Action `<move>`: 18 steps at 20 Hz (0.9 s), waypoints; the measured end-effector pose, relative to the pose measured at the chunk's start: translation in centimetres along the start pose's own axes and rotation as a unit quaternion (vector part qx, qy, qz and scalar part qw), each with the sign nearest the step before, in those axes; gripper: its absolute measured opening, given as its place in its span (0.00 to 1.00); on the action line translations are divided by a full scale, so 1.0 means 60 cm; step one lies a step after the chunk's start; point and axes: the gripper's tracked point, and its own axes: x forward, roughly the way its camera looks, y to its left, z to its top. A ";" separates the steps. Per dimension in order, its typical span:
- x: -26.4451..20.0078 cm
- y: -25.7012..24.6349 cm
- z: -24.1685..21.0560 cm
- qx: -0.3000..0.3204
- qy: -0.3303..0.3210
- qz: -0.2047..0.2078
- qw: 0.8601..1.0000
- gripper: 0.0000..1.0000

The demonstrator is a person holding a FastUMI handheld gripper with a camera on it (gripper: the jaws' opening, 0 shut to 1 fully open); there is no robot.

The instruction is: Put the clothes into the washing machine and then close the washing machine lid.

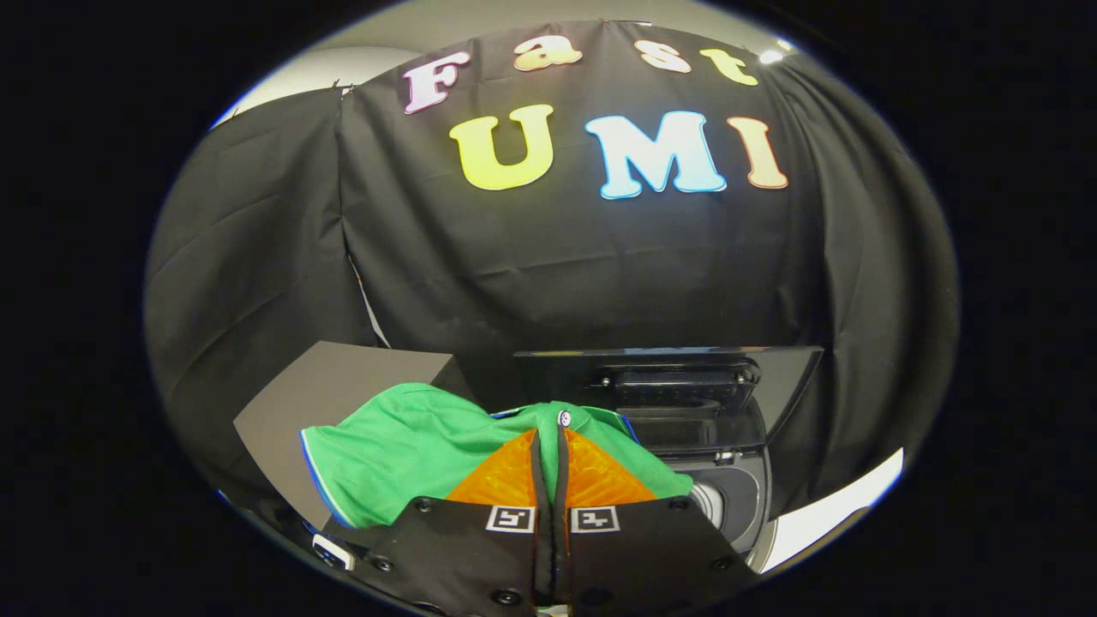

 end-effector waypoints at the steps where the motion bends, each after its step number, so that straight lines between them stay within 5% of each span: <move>1: -0.002 -0.012 -0.003 0.001 0.001 -0.005 1.000 0.01; 18: 0.045 -0.145 -0.110 0.004 0.037 -0.050 0.998 0.02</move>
